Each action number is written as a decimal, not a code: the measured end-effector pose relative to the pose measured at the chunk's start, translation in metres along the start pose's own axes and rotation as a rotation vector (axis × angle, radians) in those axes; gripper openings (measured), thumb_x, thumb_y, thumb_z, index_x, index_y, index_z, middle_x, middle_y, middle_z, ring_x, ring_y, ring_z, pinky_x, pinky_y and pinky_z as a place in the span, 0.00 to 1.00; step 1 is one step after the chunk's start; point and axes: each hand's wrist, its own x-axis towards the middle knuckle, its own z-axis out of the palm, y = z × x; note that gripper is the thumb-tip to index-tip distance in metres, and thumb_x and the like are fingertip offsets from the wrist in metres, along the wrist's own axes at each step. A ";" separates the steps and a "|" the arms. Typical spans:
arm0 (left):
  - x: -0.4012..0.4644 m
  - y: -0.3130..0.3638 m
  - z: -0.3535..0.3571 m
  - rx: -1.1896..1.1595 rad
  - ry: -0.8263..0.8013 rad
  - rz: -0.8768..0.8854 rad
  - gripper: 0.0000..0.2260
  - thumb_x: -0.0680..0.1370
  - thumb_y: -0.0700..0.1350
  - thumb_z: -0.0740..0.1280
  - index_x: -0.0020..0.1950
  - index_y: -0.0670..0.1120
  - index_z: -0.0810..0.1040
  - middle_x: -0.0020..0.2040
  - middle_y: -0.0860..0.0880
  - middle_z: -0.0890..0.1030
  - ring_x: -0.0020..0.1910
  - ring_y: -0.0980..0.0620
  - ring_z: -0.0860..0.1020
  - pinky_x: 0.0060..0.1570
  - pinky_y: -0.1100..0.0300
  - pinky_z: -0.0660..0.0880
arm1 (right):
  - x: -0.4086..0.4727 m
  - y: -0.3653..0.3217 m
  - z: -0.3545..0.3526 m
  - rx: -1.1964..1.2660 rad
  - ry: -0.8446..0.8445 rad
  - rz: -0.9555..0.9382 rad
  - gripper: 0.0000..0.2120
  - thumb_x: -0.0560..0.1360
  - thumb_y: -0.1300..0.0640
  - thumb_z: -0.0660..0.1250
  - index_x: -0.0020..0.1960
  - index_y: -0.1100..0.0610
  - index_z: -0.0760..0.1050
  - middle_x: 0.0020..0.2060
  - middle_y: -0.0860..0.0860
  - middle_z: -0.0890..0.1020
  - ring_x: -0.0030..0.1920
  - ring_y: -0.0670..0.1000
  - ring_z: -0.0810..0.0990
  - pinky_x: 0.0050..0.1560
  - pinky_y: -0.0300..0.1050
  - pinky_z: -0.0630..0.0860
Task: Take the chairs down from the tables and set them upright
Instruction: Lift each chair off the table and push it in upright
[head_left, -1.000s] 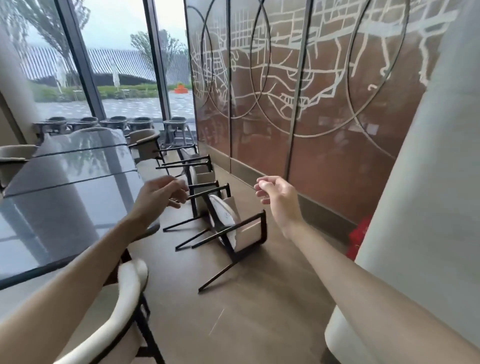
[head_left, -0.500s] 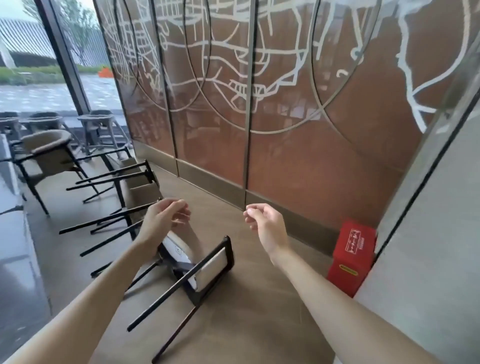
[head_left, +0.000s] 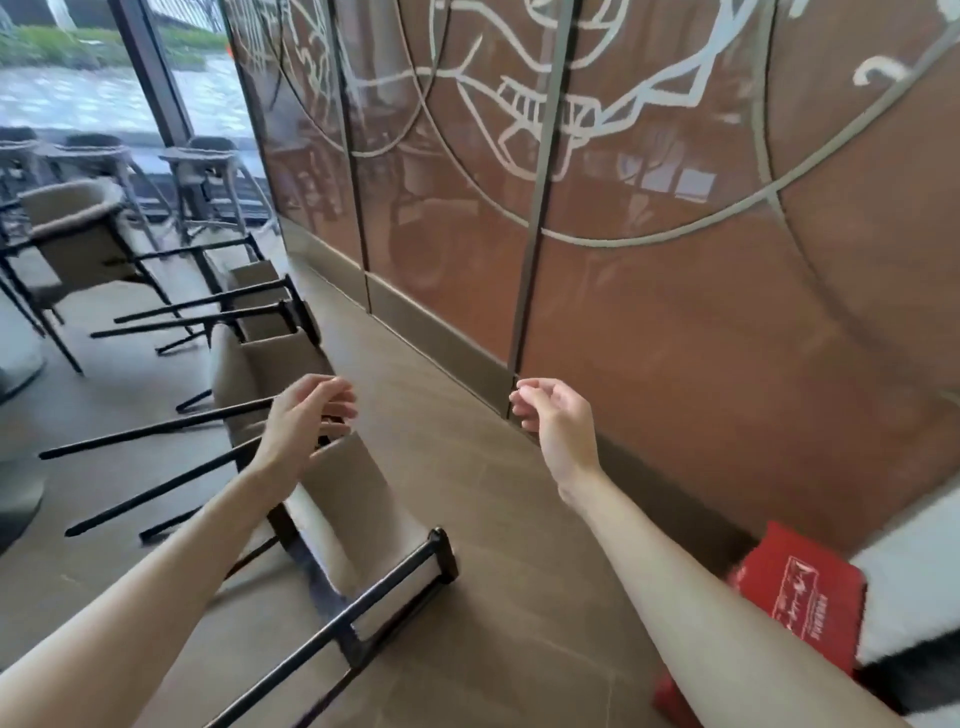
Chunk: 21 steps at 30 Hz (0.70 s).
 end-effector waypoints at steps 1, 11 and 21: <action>0.022 -0.002 0.006 -0.005 0.043 -0.017 0.07 0.82 0.41 0.64 0.47 0.44 0.81 0.42 0.46 0.83 0.36 0.54 0.83 0.38 0.59 0.80 | 0.029 0.000 0.004 0.007 -0.030 0.007 0.06 0.78 0.59 0.65 0.46 0.55 0.81 0.41 0.50 0.84 0.45 0.48 0.80 0.55 0.53 0.77; 0.168 -0.015 0.038 -0.043 0.287 -0.092 0.08 0.82 0.43 0.64 0.48 0.42 0.82 0.46 0.41 0.84 0.49 0.39 0.82 0.55 0.43 0.78 | 0.239 -0.003 0.069 0.107 -0.294 0.063 0.06 0.78 0.60 0.65 0.46 0.55 0.80 0.39 0.50 0.84 0.42 0.49 0.80 0.47 0.46 0.75; 0.365 -0.059 0.076 -0.085 0.490 -0.106 0.10 0.82 0.46 0.63 0.46 0.45 0.81 0.42 0.46 0.84 0.40 0.49 0.82 0.42 0.55 0.79 | 0.451 0.036 0.149 -0.106 -0.502 0.107 0.04 0.78 0.61 0.66 0.47 0.57 0.80 0.40 0.52 0.83 0.43 0.51 0.81 0.47 0.49 0.75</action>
